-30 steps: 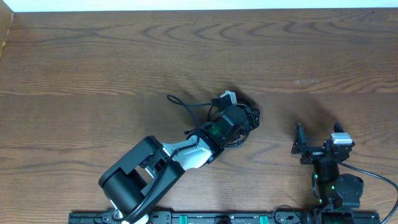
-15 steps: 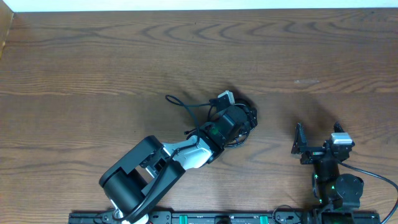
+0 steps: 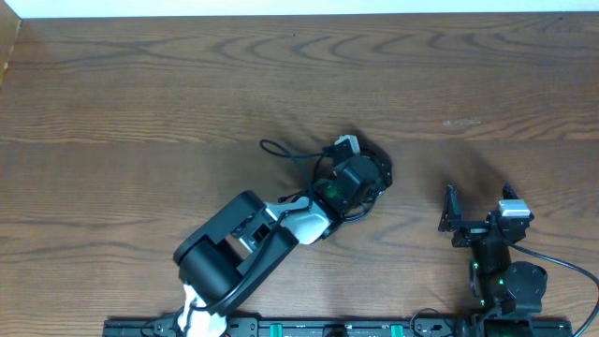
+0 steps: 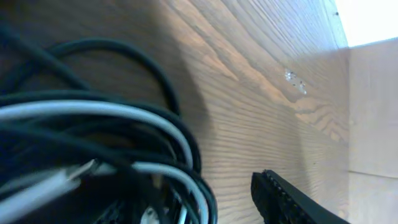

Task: Untangle cables
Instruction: 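Lower the left gripper and grasp the cable bundle, then lift the cable bundle with the left gripper and pull it left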

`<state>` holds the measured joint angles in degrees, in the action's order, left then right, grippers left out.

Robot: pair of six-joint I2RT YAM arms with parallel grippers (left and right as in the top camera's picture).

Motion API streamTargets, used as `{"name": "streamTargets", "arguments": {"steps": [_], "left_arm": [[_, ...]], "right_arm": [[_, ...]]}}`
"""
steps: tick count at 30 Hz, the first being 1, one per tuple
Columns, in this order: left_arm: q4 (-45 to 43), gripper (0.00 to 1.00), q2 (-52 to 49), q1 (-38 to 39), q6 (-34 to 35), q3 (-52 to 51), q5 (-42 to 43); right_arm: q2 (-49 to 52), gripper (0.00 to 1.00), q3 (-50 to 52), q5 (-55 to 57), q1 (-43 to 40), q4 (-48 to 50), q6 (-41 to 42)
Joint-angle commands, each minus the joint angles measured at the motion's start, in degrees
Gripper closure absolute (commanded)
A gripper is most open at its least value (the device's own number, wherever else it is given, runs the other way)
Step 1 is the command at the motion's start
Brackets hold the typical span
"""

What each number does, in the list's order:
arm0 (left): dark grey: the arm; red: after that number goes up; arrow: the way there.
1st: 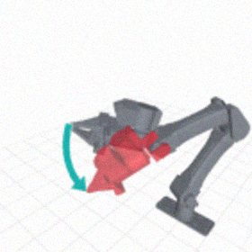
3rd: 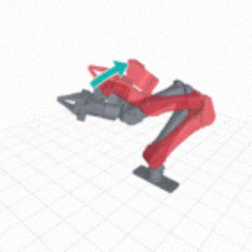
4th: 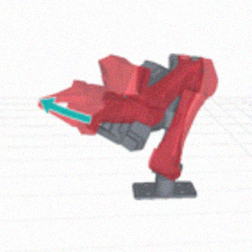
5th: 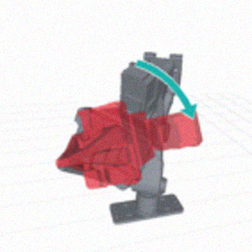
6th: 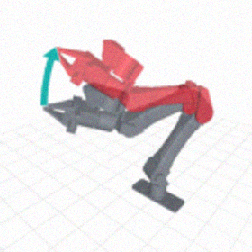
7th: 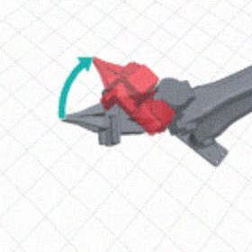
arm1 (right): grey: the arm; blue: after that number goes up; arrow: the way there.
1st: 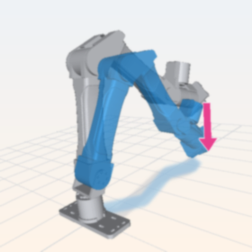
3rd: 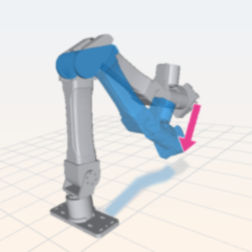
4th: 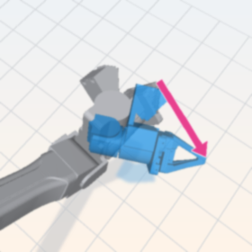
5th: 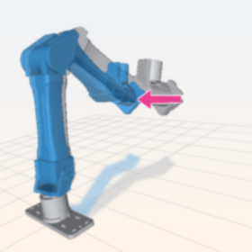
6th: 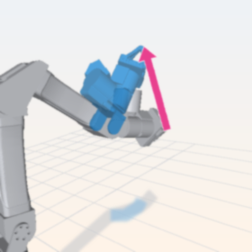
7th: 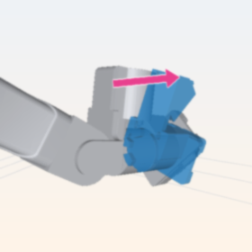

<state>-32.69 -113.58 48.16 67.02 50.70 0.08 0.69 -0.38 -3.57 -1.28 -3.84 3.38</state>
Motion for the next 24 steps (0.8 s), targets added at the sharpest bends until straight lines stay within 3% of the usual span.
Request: {"name": "streamTargets", "arguments": {"steps": [1,9,24], "left_arm": [[0.0,0.49,-1.9,0.1,0.4,1.9,1.9],[-1.3,0.92,-1.3,-0.2,0.1,1.9,2.5],[-0.7,0.92,18.0,-12.9,-10.6,1.9,22.8]], "right_arm": [[-0.3,0.01,0.1,0.4,-0.2,-0.3,-0.7],[-0.3,0.01,0.1,0.4,-0.2,-0.3,-0.7],[-0.3,0.01,0.1,0.4,-0.2,-0.3,-0.7]]}}
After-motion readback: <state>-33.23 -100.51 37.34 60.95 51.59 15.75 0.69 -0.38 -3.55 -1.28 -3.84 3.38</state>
